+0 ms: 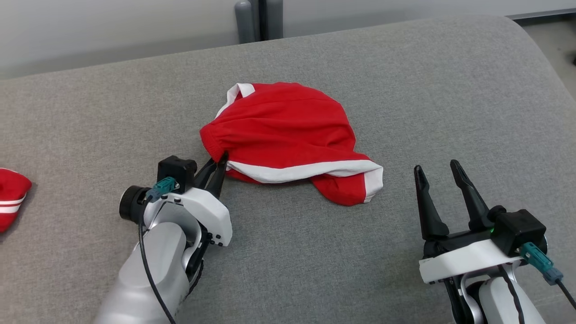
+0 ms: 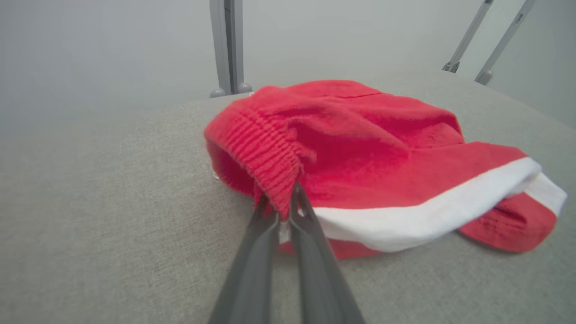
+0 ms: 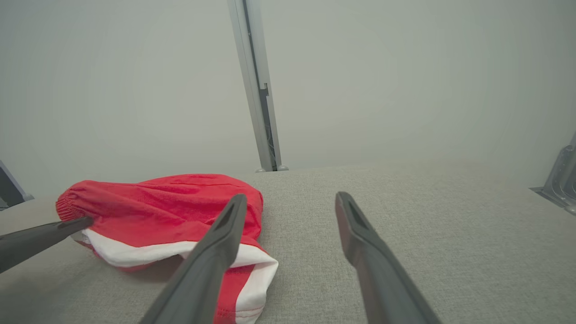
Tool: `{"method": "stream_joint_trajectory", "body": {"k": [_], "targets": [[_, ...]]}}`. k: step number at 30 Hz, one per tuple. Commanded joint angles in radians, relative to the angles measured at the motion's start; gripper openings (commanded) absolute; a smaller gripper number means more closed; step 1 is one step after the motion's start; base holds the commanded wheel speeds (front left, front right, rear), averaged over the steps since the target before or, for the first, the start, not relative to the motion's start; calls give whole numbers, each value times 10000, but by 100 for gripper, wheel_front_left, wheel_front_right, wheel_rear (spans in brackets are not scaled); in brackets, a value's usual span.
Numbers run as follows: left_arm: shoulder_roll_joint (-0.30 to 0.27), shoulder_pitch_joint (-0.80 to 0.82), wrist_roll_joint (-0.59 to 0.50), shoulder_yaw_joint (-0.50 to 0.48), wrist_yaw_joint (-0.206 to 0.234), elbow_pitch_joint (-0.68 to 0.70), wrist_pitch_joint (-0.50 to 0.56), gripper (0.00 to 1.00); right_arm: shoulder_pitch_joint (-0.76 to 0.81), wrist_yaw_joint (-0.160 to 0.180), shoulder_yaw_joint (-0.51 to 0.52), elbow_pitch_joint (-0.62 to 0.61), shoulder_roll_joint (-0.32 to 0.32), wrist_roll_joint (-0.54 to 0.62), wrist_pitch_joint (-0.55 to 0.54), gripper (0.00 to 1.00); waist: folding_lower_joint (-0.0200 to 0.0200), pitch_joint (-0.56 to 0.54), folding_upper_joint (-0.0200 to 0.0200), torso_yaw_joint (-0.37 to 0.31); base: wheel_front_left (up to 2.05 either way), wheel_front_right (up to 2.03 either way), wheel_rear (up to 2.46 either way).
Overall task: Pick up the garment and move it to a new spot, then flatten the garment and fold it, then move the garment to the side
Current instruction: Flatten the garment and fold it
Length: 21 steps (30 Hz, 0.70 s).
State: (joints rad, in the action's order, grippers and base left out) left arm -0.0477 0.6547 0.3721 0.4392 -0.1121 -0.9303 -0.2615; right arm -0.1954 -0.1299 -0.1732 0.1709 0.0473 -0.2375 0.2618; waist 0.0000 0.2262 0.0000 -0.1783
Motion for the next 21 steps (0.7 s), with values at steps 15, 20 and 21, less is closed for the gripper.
{"method": "stream_joint_trajectory", "body": {"k": [15, 20, 21], "targets": [[-921, -1595, 580, -485, 66, 1692, 339, 0, 360, -15, 30, 33, 66, 16, 66, 100, 0, -475, 0, 1079, 0, 0, 0], [-1302, -2099, 609, -512, 437, 2626, 1060, 0, 371, -15, -41, 70, 65, -7, 66, 100, 0, -536, 0, 1136, 0, 0, 0], [-1354, -2200, 647, -516, 516, 2777, 1262, 0, 363, -15, -69, 82, 65, -20, 66, 100, 0, -545, 0, 1117, 0, 0, 0]]}}
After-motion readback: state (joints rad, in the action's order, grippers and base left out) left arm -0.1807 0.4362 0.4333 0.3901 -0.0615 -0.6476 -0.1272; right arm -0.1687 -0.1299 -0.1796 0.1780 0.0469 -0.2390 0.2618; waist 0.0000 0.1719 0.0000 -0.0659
